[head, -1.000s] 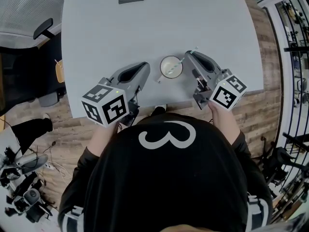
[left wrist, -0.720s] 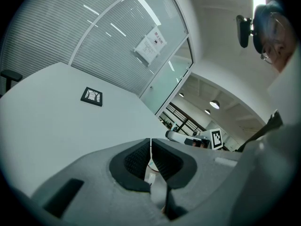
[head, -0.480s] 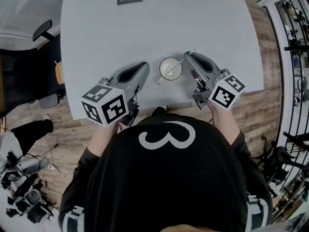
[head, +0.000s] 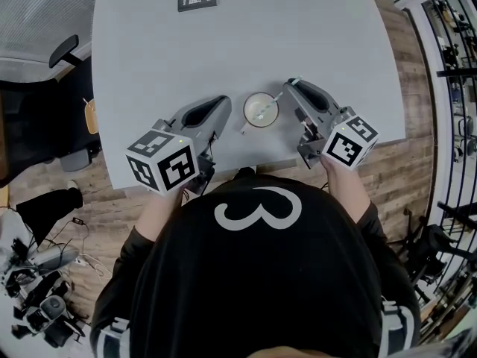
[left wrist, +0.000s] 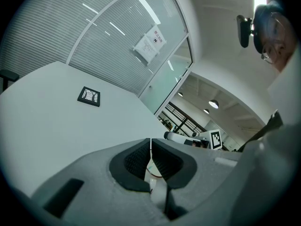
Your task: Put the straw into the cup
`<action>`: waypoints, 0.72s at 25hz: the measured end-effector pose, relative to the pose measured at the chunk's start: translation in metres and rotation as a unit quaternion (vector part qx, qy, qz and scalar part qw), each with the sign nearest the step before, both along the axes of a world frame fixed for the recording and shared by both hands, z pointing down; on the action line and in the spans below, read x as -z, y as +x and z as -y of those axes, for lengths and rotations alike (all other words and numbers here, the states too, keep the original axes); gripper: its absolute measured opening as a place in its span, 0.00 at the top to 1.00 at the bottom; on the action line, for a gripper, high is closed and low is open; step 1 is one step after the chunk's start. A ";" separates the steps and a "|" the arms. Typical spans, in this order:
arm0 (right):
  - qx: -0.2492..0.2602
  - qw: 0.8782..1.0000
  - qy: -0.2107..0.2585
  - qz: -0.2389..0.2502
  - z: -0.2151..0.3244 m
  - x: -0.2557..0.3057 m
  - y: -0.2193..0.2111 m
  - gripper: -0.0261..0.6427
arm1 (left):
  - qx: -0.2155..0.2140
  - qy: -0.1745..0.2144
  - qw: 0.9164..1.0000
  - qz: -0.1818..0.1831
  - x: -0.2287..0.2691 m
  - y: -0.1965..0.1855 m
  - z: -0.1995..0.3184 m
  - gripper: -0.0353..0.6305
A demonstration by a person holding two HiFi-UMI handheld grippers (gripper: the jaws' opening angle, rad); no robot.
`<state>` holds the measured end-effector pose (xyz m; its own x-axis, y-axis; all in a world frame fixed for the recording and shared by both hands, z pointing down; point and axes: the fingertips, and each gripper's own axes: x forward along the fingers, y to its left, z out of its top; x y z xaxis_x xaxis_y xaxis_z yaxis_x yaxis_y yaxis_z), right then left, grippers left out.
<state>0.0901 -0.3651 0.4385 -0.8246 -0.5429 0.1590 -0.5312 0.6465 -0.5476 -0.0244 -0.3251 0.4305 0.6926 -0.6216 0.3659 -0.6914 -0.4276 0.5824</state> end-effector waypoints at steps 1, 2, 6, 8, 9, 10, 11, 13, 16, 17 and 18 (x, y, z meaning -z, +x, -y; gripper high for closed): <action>-0.006 1.000 0.001 0.000 0.001 0.000 0.003 0.92 | -0.002 0.001 1.000 0.000 0.001 0.001 0.000 0.91; -0.011 1.000 0.001 -0.001 0.001 0.001 0.005 0.91 | -0.003 0.002 1.000 0.000 0.002 0.002 0.000 0.91; -0.024 1.000 -0.003 -0.003 0.001 0.003 0.012 0.83 | -0.008 0.006 1.000 0.000 0.007 0.003 -0.002 0.91; -0.031 1.000 0.001 -0.003 0.000 0.007 0.012 0.81 | -0.011 0.009 1.000 0.000 0.009 0.002 -0.004 0.91; -0.033 0.999 0.003 -0.004 -0.001 0.009 0.012 0.81 | -0.012 0.010 1.000 0.000 0.010 0.001 -0.005 0.91; -0.036 0.999 0.005 -0.004 -0.003 0.010 0.013 0.80 | -0.014 0.012 1.000 0.000 0.011 0.001 -0.007 0.91; -0.040 0.999 0.006 -0.004 -0.004 0.012 0.014 0.80 | -0.015 0.014 1.000 -0.001 0.013 0.001 -0.008 0.91; -0.049 0.999 0.008 -0.002 -0.008 0.017 0.018 0.79 | -0.018 0.017 1.000 -0.001 0.018 0.000 -0.011 0.91; -0.058 0.998 0.016 0.000 -0.018 0.029 0.021 0.79 | -0.022 0.022 1.000 -0.001 0.027 -0.003 -0.017 0.91; -0.060 0.998 0.020 0.001 -0.022 0.033 0.020 0.79 | -0.024 0.024 0.999 -0.001 0.029 -0.005 -0.019 0.91; -0.062 0.998 0.026 0.001 -0.025 0.038 0.020 0.79 | -0.026 0.026 0.999 -0.001 0.032 -0.006 -0.022 0.91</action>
